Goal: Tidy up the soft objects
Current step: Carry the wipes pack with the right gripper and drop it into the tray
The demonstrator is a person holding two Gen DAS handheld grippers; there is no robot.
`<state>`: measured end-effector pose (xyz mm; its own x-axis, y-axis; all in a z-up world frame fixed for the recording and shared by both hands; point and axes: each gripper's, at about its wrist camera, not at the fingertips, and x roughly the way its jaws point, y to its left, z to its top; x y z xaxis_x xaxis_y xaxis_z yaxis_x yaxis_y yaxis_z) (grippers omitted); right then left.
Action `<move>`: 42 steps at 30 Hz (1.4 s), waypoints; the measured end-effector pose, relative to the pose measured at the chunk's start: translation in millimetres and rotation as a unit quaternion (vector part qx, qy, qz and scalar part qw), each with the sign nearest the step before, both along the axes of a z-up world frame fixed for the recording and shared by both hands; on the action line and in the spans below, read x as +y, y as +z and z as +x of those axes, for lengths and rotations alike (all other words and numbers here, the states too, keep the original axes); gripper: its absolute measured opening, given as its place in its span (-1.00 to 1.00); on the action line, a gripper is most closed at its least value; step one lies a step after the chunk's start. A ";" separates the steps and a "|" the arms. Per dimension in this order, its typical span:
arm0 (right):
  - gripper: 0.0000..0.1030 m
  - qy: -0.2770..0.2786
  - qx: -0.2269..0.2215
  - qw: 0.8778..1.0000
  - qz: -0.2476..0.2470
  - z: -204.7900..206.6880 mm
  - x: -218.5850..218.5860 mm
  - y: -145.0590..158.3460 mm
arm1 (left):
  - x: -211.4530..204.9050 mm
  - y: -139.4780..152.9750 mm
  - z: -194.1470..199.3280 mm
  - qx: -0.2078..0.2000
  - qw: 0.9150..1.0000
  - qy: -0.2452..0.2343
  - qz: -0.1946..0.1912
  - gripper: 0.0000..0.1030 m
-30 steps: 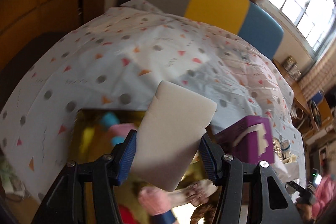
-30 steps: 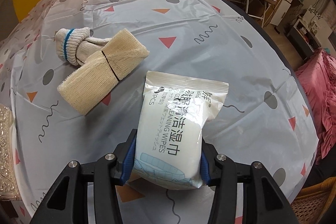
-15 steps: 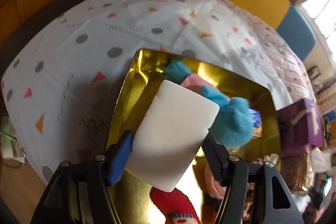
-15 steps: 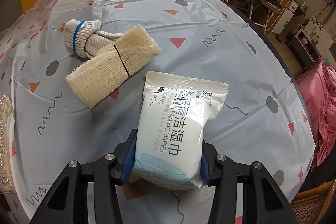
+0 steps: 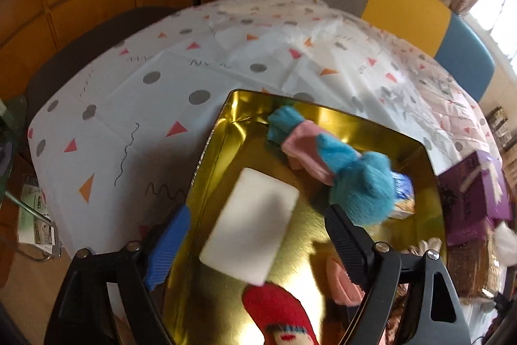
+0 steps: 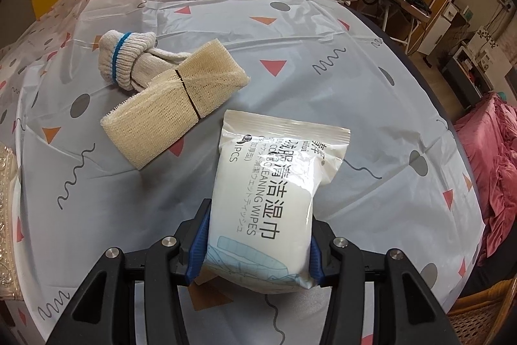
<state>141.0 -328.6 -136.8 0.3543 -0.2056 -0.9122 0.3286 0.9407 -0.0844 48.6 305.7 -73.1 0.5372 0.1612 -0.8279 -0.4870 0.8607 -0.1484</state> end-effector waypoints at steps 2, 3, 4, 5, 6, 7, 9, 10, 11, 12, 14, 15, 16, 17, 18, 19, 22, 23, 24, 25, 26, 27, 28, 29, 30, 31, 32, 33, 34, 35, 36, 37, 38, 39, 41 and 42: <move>-0.04 -0.002 -0.004 1.000 0.004 0.6 -0.9 0.9 | -10.4 2.8 -10.1 -0.009 1.000 -0.002 0.004 0.67; -0.05 -0.005 -0.006 1.000 0.005 0.6 -1.5 1.7 | -15.6 4.2 -15.6 -0.013 1.000 -0.007 0.006 0.67; -0.05 -0.007 -0.009 1.000 0.008 0.9 -3.2 2.4 | -20.2 6.2 -19.5 -0.017 1.000 -0.012 0.008 0.67; -0.06 -0.009 -0.012 1.000 0.012 1.0 -4.4 3.5 | -24.8 8.1 -23.8 -0.021 1.000 -0.017 0.014 0.67; -0.07 -0.011 -0.016 1.000 0.016 0.9 -5.7 5.0 | -29.2 9.8 -27.1 -0.023 0.999 -0.022 0.021 0.67; -0.07 -0.012 -0.021 0.999 0.022 0.5 -6.4 7.0 | -33.5 11.5 -28.9 -0.024 0.999 -0.027 0.028 0.67; -0.07 -0.014 -0.039 0.999 0.034 -0.7 -7.7 14.0 | -39.4 15.7 -35.6 -0.027 0.998 -0.034 0.040 0.67; -0.07 -0.016 -0.049 0.998 0.040 -1.0 -8.1 19.2 | -41.8 17.9 -38.3 -0.030 0.998 -0.036 0.045 0.67; -0.07 -0.016 -0.061 0.997 0.046 -1.5 -8.5 25.2 | -43.8 19.4 -40.2 -0.031 0.997 -0.040 0.049 0.67; -0.07 -0.015 -0.071 0.996 0.051 -1.4 -8.2 31.2 | -45.7 20.1 -41.9 -0.031 0.997 -0.043 0.053 0.67; -0.07 -0.012 -0.087 0.994 0.059 2.2 -5.0 44.5 | -48.8 22.8 -45.4 -0.035 0.997 -0.044 0.061 0.67; -0.07 -0.007 -0.095 0.994 0.061 4.7 -1.5 52.6 | -50.6 24.0 -47.4 -0.037 0.996 -0.046 0.064 0.67; -0.07 0.000 -0.105 0.993 0.062 7.3 2.5 61.7 | -51.8 25.0 -49.4 -0.039 0.996 -0.047 0.066 0.67; -0.07 0.008 -0.114 0.992 0.061 10.1 8.5 71.0 | -53.1 25.9 -50.1 -0.039 0.996 -0.047 0.066 0.67; -0.07 0.020 -0.123 0.990 0.059 13.2 15.7 82.3 | -54.2 26.4 -50.9 -0.040 0.996 -0.049 0.064 0.67; -0.07 0.032 -0.132 0.989 0.060 16.8 23.0 92.4 | -55.6 27.3 -51.4 -0.041 0.996 -0.049 0.063 0.67; -0.07 0.077 -0.168 0.981 0.052 25.3 54.3 130.0 | -58.9 30.1 -53.6 -0.048 0.995 -0.053 0.066 0.67; -0.07 0.094 -0.180 0.978 0.051 27.4 65.6 143.2 | -60.0 31.0 -54.5 -0.049 0.995 -0.054 0.069 0.67; -0.07 0.112 -0.192 0.974 0.052 28.9 78.5 156.7 | -61.4 32.2 -55.4 -0.052 0.994 -0.055 0.073 0.67; -0.07 0.131 -0.202 0.969 0.051 29.5 92.5 168.4 | -62.5 33.2 -56.0 -0.053 0.994 -0.057 0.076 0.67; -0.07 0.152 -0.213 0.964 0.048 28.9 108.5 181.1 | -63.9 34.0 -56.7 -0.054 0.994 -0.057 0.080 0.67; -0.07 0.172 -0.222 0.959 0.046 27.8 125.0 191.6 | -64.9 34.7 -57.4 -0.055 0.993 -0.057 0.084 0.67; -0.07 0.194 -0.231 0.952 0.045 25.8 141.5 201.4 | -65.7 35.5 -57.9 -0.056 0.993 -0.058 0.086 0.67; -0.07 0.218 -0.241 0.945 0.046 22.4 159.7 211.6 | -66.3 36.1 -58.8 -0.057 0.993 -0.059 0.088 0.67; -0.07 0.241 -0.249 0.937 0.047 18.7 177.6 219.5 | -66.4 36.5 -59.8 -0.058 0.993 -0.059 0.090 0.67; -0.07 0.267 -0.255 0.928 0.049 13.6 196.9 226.6 | -66.0 36.4 -61.1 -0.059 0.993 -0.058 0.090 0.67; -0.07 0.292 -0.259 0.919 0.052 9.0 215.7 230.7 | -65.5 36.1 -61.9 -0.059 0.993 -0.057 0.088 0.67; -0.07 0.317 -0.262 0.910 0.055 2.6 235.2 234.5 | -64.4 35.8 -63.1 -0.059 0.993 -0.055 0.087 0.67; -0.07 0.341 -0.263 0.901 0.059 -4.6 254.0 236.4 | -63.4 35.7 -64.3 -0.059 0.993 -0.052 0.088 0.67; -0.07 0.365 -0.260 0.892 0.063 -10.1 273.2 236.5 | -62.1 35.4 -65.3 -0.059 0.993 -0.051 0.087 0.67; -0.07 0.390 -0.255 0.882 0.068 -15.2 292.9 234.9 | -59.5 35.2 -67.1 -0.059 0.993 -0.046 0.086 0.67; -0.07 0.411 -0.249 0.874 0.075 -20.0 310.7 231.3 | -56.3 35.1 -69.1 -0.059 0.994 -0.040 0.085 0.67; -0.07 0.430 -0.239 0.866 0.085 -24.9 327.8 225.3 | -52.2 35.1 -71.8 -0.060 0.994 -0.032 0.084 0.67; -0.07 0.448 -0.229 0.859 0.095 -30.1 344.9 218.9 | -48.1 35.2 -74.3 -0.062 0.994 -0.023 0.083 0.67; -0.07 0.480 -0.207 0.845 0.115 -38.1 376.6 202.9 | -37.0 35.1 -80.4 -0.064 0.995 -0.006 0.080 0.67; -0.07 0.494 -0.195 0.838 0.125 -40.6 392.1 194.2 | -30.4 35.7 -84.6 -0.067 0.995 0.006 0.079 0.67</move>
